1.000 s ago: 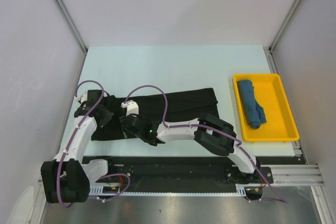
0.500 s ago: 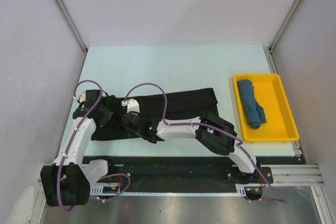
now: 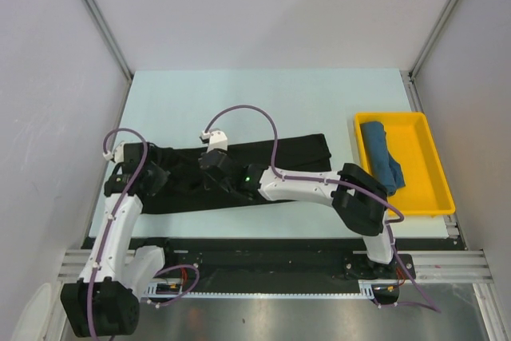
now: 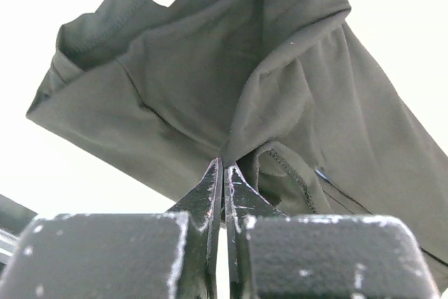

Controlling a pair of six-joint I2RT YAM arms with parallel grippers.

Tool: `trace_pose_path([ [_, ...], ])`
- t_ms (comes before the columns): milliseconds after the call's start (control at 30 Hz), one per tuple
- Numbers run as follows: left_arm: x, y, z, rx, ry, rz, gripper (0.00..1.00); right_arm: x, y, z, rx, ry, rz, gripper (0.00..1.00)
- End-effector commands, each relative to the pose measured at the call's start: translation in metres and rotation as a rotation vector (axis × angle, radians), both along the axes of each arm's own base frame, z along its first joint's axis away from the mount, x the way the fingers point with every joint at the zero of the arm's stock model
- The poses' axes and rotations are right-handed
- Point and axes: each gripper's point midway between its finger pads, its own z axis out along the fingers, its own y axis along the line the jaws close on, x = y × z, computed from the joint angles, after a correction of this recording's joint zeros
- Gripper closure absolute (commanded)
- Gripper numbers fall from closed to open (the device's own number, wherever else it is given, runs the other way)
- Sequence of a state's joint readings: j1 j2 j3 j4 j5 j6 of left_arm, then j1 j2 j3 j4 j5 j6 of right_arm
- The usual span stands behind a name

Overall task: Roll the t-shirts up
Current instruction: Fold the T-shirt at the center of the board.

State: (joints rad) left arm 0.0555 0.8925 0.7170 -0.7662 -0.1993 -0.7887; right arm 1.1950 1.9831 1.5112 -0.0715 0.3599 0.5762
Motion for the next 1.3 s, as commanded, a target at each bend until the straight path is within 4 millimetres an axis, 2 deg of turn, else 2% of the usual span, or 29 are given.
trace_pose_path([
  [0,-0.009,-0.01,-0.003,-0.086,-0.026,0.041,0.97,0.009,-0.022,0.001,-0.017,0.01,-0.054,1.0],
  [67,-0.014,-0.015,-0.008,-0.111,-0.02,0.04,0.96,0.008,-0.026,-0.006,-0.038,0.022,-0.054,1.0],
  [167,-0.022,-0.017,-0.015,-0.13,0.003,0.047,0.88,0.005,-0.03,-0.02,-0.066,0.041,-0.049,1.0],
  [267,-0.018,-0.013,-0.008,-0.1,-0.023,0.04,0.59,0.002,-0.031,-0.032,-0.076,0.066,-0.032,1.0],
  [300,-0.015,-0.008,-0.003,-0.075,-0.039,0.044,0.46,0.001,-0.031,-0.035,-0.082,0.071,-0.027,1.0],
  [333,-0.01,-0.006,0.001,-0.045,-0.05,0.016,0.41,0.0,-0.03,-0.038,-0.086,0.074,-0.02,1.0],
  [367,0.0,-0.004,0.014,-0.021,-0.088,-0.01,0.4,0.0,-0.03,-0.04,-0.088,0.081,-0.012,1.0],
  [400,0.005,0.003,0.016,0.017,-0.081,-0.001,0.38,0.0,-0.029,-0.041,-0.085,0.084,-0.005,0.99],
  [467,0.016,0.011,0.031,0.063,-0.098,-0.001,0.36,-0.001,-0.029,-0.043,-0.09,0.091,0.002,0.98],
  [567,0.029,0.024,0.031,0.13,-0.055,0.018,0.37,0.002,-0.03,-0.043,-0.085,0.094,0.007,0.9],
  [633,0.036,0.031,0.02,0.159,0.005,0.022,0.4,0.003,-0.031,-0.041,-0.086,0.086,0.006,0.89],
  [700,0.044,0.032,0.015,0.156,0.03,0.02,0.49,0.003,-0.035,-0.036,-0.089,0.072,0.005,0.86],
  [733,0.048,0.025,0.006,0.128,0.06,-0.016,0.52,0.002,-0.037,-0.036,-0.094,0.065,0.004,0.83],
  [800,0.052,0.019,0.002,0.098,0.071,-0.043,0.58,0.002,-0.039,-0.028,-0.08,0.05,0.008,0.79],
  [933,0.037,0.0,-0.01,0.015,0.062,-0.087,0.59,0.002,-0.039,-0.028,-0.075,0.046,0.04,0.71],
  [967,0.029,-0.011,-0.014,-0.016,0.052,-0.124,0.56,0.003,-0.035,-0.027,-0.064,0.039,0.052,0.69],
  [1067,0.015,-0.02,-0.013,-0.009,0.032,-0.149,0.4,0.001,-0.028,-0.035,-0.059,0.045,0.113,0.62],
  [1133,0.009,-0.025,-0.014,-0.003,0.036,-0.165,0.37,0.003,-0.018,-0.037,-0.024,0.042,0.135,0.6],
  [1267,-0.005,-0.032,-0.027,-0.005,0.078,-0.167,0.36,0.003,-0.017,-0.05,-0.029,0.073,0.138,0.59],
])
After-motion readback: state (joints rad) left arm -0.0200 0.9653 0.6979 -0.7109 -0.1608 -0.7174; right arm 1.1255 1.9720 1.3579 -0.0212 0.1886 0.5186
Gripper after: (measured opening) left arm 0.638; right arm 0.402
